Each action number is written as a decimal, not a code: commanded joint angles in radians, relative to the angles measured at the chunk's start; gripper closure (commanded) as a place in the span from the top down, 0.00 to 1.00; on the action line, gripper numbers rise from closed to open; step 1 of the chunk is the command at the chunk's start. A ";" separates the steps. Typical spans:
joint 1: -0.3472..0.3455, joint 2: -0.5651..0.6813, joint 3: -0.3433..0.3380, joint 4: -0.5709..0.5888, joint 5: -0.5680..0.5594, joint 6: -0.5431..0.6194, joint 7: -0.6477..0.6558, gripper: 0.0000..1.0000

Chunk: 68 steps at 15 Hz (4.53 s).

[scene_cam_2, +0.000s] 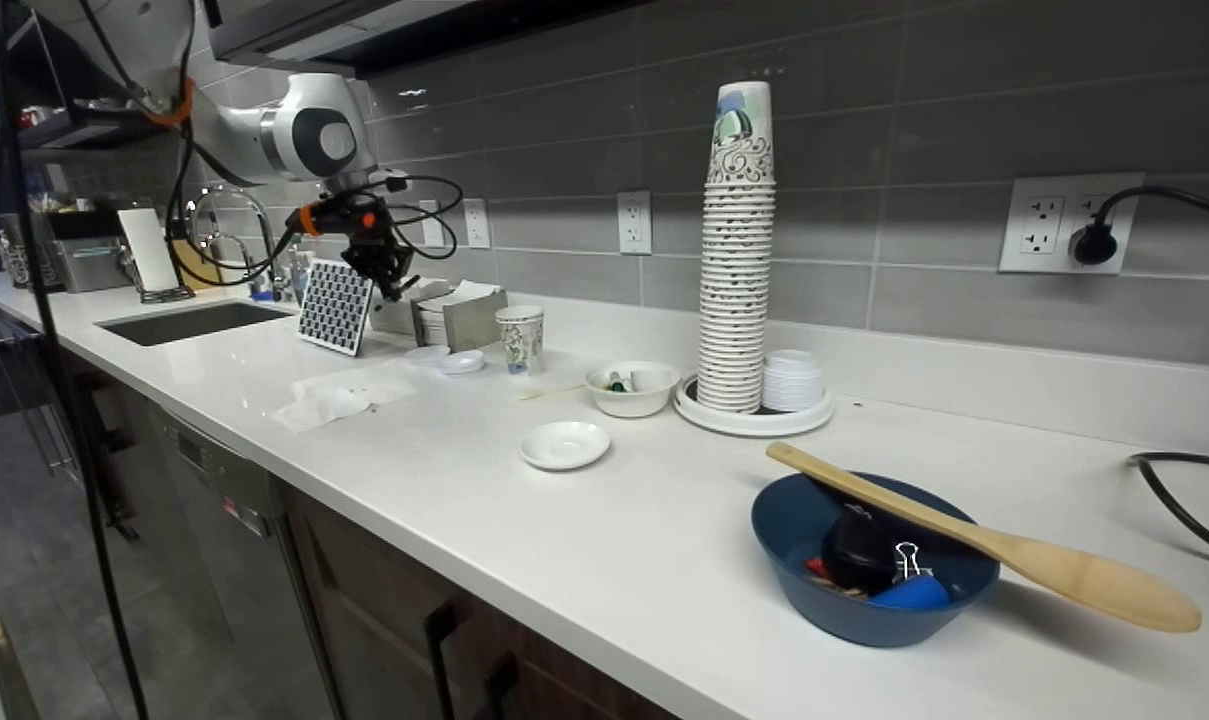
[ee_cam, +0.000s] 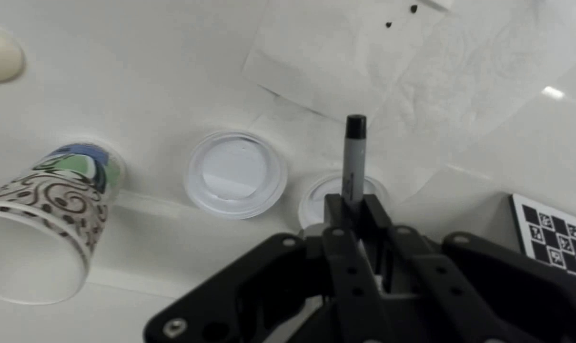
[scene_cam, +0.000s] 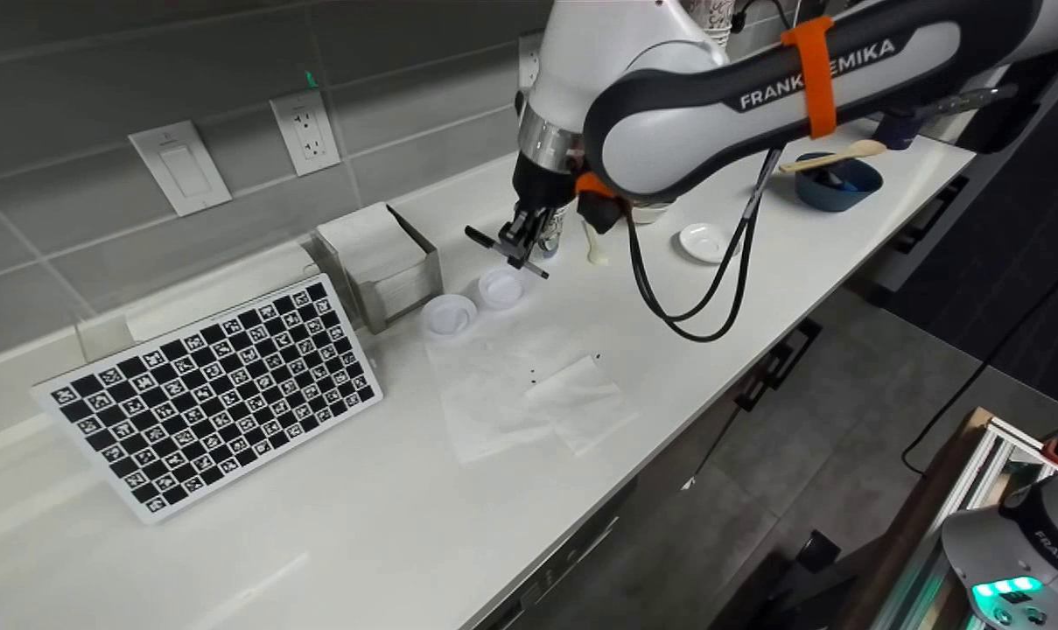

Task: Pick up the black marker from the white napkin and put it in the top stacked paper cup

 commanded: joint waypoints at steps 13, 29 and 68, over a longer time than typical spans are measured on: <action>0.052 0.149 -0.265 0.181 -0.121 0.407 0.363 0.03; 0.085 0.146 -0.380 0.105 -0.232 0.408 0.432 0.03; -0.190 -0.584 -0.107 -0.667 0.771 0.439 -0.627 1.00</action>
